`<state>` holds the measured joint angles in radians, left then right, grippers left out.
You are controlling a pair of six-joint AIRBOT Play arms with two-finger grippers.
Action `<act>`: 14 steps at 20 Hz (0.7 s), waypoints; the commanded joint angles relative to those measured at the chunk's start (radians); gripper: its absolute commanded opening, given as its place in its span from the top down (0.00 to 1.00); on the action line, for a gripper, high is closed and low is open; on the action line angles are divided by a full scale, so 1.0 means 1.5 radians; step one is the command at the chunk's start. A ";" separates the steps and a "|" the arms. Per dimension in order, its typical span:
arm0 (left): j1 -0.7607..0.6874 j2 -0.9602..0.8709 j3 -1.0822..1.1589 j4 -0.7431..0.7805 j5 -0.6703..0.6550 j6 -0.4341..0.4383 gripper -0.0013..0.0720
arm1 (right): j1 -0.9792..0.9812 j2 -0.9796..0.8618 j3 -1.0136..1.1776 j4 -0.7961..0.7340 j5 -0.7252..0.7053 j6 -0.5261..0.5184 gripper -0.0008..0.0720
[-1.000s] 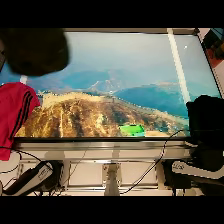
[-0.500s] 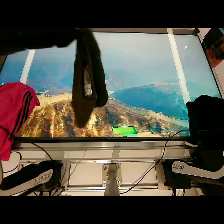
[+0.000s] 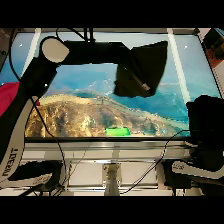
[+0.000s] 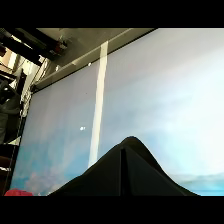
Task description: Fold the clothes and pants, and hang the long-sleeved shirts on hangers.
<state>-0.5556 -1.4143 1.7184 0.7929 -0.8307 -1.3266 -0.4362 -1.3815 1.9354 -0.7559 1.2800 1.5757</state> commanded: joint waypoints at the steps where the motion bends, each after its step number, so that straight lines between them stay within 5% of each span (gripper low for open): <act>1: -0.011 -0.007 0.000 0.118 -0.058 -0.023 0.96 | 0.000 0.000 0.001 -0.025 0.002 0.001 0.95; 5: -0.011 -0.044 -0.005 0.496 -0.270 -0.154 0.96 | 0.000 -0.001 0.001 -0.025 0.003 0.001 0.95; 8: 0.000 -0.102 -0.038 0.595 -0.371 -0.160 0.95 | 0.000 -0.001 0.001 -0.025 0.003 0.001 0.95; 9: 0.004 -0.122 -0.044 0.621 -0.391 -0.161 0.82 | 0.000 -0.001 0.001 -0.025 0.003 0.001 0.92; 10: 0.007 -0.139 -0.044 0.652 -0.408 -0.162 0.60 | 0.000 -0.001 0.001 -0.025 0.004 0.001 0.76; 12: 0.007 -0.151 -0.044 0.718 -0.417 -0.176 0.57 | 0.000 -0.001 0.001 -0.026 0.003 0.000 0.43; 14: 0.007 -0.131 -0.043 0.733 -0.404 -0.176 0.57 | 0.000 -0.003 0.001 -0.033 0.002 0.000 0.44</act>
<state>-0.5484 -1.6070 1.6585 1.7634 -1.3964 -1.5719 -0.4362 -1.3830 1.9354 -0.7959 1.2842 1.5761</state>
